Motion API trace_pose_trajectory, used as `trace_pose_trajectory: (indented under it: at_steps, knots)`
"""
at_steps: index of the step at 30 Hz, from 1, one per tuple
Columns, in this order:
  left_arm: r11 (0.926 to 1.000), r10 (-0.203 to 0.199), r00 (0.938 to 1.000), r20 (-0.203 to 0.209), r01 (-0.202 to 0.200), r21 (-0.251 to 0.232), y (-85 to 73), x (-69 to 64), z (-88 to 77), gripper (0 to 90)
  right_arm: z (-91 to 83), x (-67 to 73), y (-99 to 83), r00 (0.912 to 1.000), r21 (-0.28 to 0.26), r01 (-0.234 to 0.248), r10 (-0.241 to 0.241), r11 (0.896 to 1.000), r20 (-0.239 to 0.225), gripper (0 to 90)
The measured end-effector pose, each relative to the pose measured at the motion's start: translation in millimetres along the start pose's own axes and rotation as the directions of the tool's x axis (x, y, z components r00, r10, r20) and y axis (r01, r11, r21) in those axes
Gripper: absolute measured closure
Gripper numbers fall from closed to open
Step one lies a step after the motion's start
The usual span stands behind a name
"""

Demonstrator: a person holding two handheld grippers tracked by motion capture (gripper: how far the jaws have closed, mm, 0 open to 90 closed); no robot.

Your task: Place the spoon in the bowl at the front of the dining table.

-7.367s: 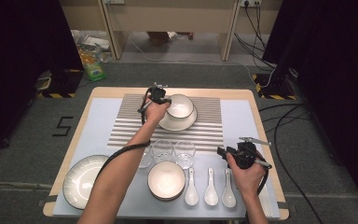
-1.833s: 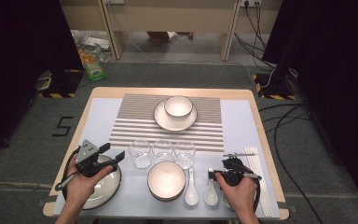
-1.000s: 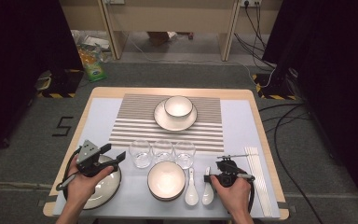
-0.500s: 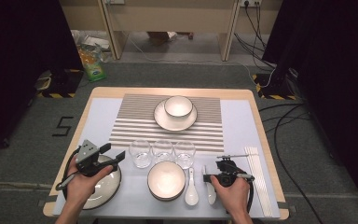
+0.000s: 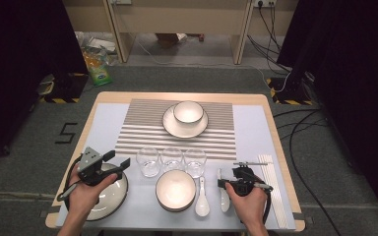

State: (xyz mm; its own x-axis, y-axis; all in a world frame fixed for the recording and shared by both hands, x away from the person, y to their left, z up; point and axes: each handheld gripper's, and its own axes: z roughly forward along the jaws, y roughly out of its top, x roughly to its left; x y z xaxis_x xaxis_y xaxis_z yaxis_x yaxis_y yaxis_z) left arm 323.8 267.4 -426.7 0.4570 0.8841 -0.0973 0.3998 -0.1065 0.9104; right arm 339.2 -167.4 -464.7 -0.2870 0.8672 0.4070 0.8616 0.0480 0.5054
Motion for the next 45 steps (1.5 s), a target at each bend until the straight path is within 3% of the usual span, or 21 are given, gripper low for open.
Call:
trace_pose_trajectory:
  at_steps: [20, 45]
  knots:
    - [0.9998, -0.020, 0.9998, -0.008, 0.020, -0.004, -1.6, 2.4, -0.9, 32.4, -8.4, -2.7, 6.0, 0.9999, -0.086, -0.010, 0.009, 0.996, -0.009, 85.7]
    - [0.9999, -0.012, 0.9999, -0.012, 0.012, 0.010, -2.6, 2.1, -0.2, 32.1, -13.8, -3.3, 21.5, 1.0000, -0.169, 0.004, -0.004, 0.986, -0.003, 85.7]
